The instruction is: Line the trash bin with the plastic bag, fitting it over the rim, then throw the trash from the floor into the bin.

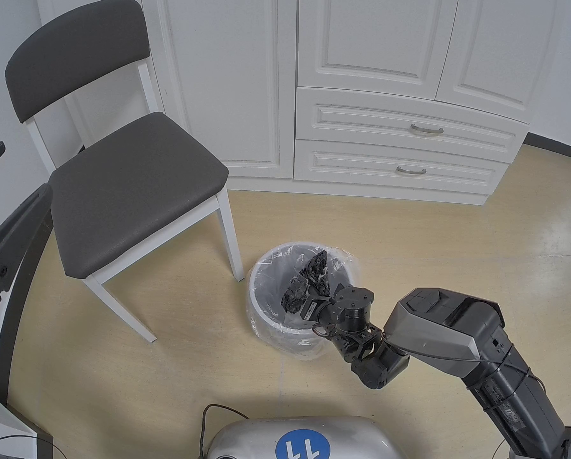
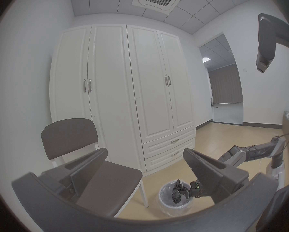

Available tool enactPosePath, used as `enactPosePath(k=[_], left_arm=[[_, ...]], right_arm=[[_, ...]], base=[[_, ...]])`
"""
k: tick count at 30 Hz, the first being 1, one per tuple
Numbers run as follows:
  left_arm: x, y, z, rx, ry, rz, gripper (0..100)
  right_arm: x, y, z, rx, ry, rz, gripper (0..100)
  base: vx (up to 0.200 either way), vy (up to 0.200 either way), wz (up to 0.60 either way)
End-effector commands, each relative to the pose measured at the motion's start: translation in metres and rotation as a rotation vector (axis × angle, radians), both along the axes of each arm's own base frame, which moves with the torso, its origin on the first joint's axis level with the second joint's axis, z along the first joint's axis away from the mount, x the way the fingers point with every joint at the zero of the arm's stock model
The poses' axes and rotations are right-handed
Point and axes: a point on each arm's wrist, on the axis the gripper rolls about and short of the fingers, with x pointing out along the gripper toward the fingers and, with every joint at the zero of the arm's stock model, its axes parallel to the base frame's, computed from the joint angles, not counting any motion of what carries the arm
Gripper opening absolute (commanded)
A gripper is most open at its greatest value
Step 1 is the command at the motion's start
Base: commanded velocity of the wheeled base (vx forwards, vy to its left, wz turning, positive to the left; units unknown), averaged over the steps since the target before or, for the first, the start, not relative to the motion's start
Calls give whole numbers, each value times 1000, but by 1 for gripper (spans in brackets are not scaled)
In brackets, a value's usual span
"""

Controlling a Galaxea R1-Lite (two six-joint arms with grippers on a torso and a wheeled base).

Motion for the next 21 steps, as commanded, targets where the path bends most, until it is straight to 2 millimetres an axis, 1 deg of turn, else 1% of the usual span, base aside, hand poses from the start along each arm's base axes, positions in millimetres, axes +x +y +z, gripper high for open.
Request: enactPosePath(k=[1,7,11,17,21], left_arm=[[0,0,0,1,1,0,100],[0,0,0,-1,1,0,100],[1,0,-1,2,3,0,100],[0,0,0,1,1,0,100],[0,0,-1,2,3,0,100]], right_arm=[[-1,0,-4,-5,6,1,0],[-3,1,-4,-12,15,5,0],[-3,1,-2,-65,88,6,0],[-5,-1,0,-89,123,8,0],[-3,1,0,-74,117,7,0]], base=[[0,0,0],[0,0,0],[0,0,0],[0,0,0],[0,0,0]])
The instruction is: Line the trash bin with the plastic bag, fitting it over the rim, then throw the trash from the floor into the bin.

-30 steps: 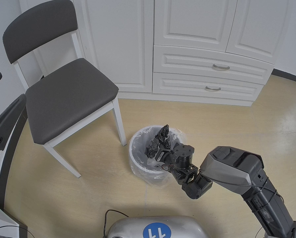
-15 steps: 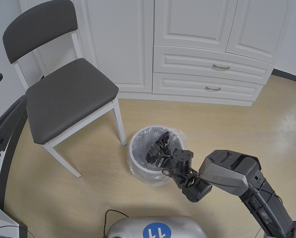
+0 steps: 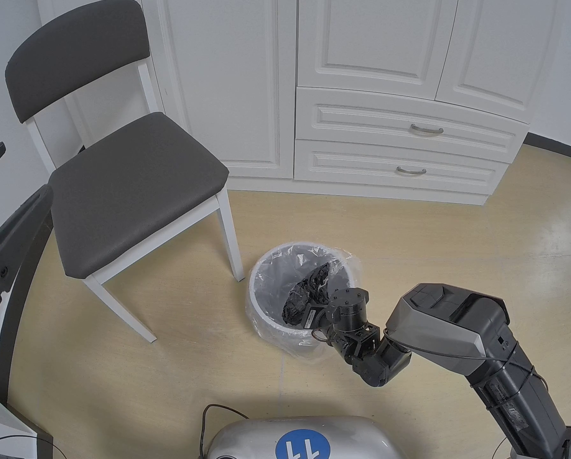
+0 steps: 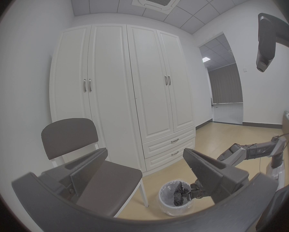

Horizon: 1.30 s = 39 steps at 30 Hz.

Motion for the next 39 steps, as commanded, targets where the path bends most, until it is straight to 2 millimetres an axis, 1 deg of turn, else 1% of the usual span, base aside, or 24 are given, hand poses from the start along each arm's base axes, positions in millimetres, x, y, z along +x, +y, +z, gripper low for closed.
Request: enactPosePath(k=[1,6,15,16,22,31,35,39], left_arm=[[0,0,0,0,1,-1,100],[0,0,0,1,-1,0,100],[1,-1,-4,40,-2,10,100],[1,-1,-5,55,-9,14,100],[1,-1,-5,54,-8,15,100],[2,-1,-5,56,-7,17,100],[3,-2,-7,63,1,14,100],[5,-3,-9,69,10,13,100]], right_arm=[[2,2,5,17,-17,0,0],[10,8,5,71,-96,-9,0],[16,15,5,86,-122,-7,0],[19,17,5,89,-140,-7,0],[28,28,6,100,-170,-29,0],[37,34,7,109,-196,-73,0],[44,39,7,120,-234,-131,0],[56,44,6,67,-249,-233,0]], base=[[0,0,0],[0,0,0],[0,0,0],[0,0,0],[0,0,0],[0,0,0],[0,0,0],[0,0,0]])
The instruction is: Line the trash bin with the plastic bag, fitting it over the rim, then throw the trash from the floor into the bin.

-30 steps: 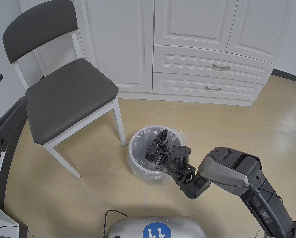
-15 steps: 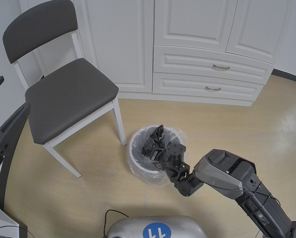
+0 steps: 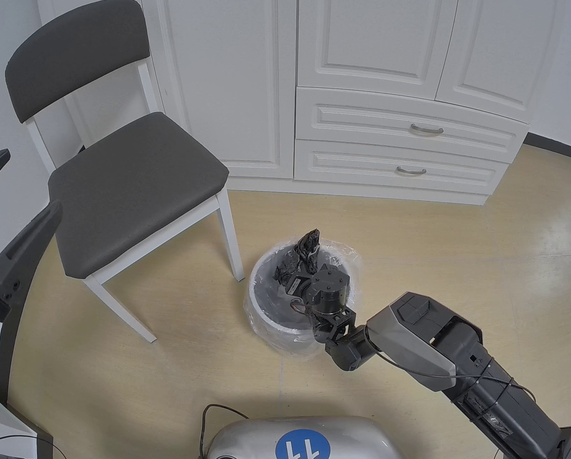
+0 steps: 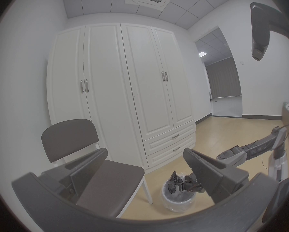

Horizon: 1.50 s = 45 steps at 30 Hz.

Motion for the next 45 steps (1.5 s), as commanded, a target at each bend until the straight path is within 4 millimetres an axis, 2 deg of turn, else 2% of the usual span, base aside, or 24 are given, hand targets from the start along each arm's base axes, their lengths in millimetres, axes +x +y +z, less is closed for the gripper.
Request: enactPosePath(k=[1,11,22,45], left_arm=[[2,-1,-2,8,11,-2,100],[1,0,-1,5,4,-1,100],[2,-1,-4,12,14,-4,100],[0,-1,-3,13,6,-4,100]], right_arm=[[11,6,-12,-36,7,-100,0],[9,3,-11,-27,7,-112,0],[-34,-7,-12,-46,89,108,0],[-30,-5,-12,-17,69,100,0]], base=[[0,0,0],[0,0,0],[0,0,0],[0,0,0]])
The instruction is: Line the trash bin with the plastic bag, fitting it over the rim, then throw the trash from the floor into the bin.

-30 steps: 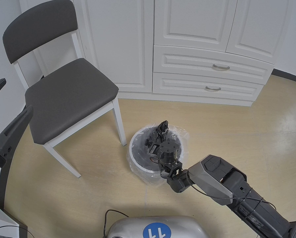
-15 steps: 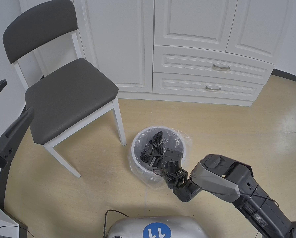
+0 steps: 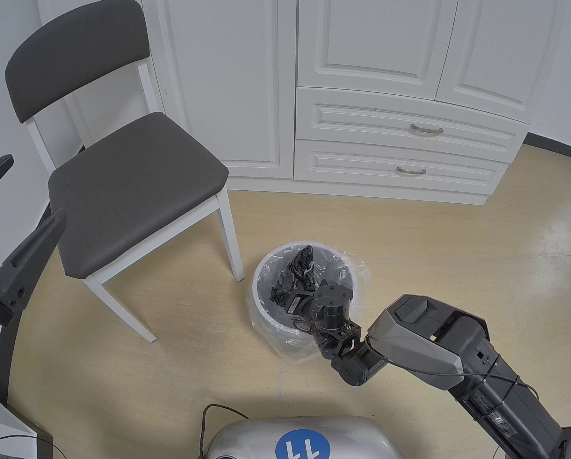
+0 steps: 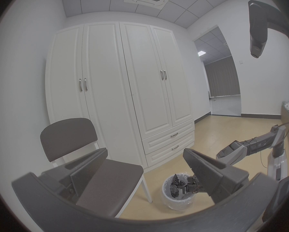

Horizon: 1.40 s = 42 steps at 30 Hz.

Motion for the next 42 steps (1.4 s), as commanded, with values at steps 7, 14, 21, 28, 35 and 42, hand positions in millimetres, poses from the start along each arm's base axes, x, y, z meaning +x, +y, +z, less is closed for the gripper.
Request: enactPosePath(k=[7,14,21,28,35,42], left_arm=[[-1,1,0,25,-17,12,100],[-3,2,2,17,-27,14,100],[-5,3,2,14,-34,14,100],[-5,3,2,14,-34,14,100],[-5,3,2,14,-34,16,100],[-5,4,3,13,-36,16,100]], right_arm=[[0,-2,-2,-18,-3,-30,0],[1,-3,-2,-23,-6,-59,0],[2,-5,-2,-23,-6,-66,0],[2,-5,-2,-23,-6,-66,100],[2,-5,-2,-22,-6,-68,100],[1,-5,-1,-9,-23,-67,100]], base=[[0,0,0],[0,0,0],[0,0,0],[0,0,0],[0,0,0],[0,0,0]])
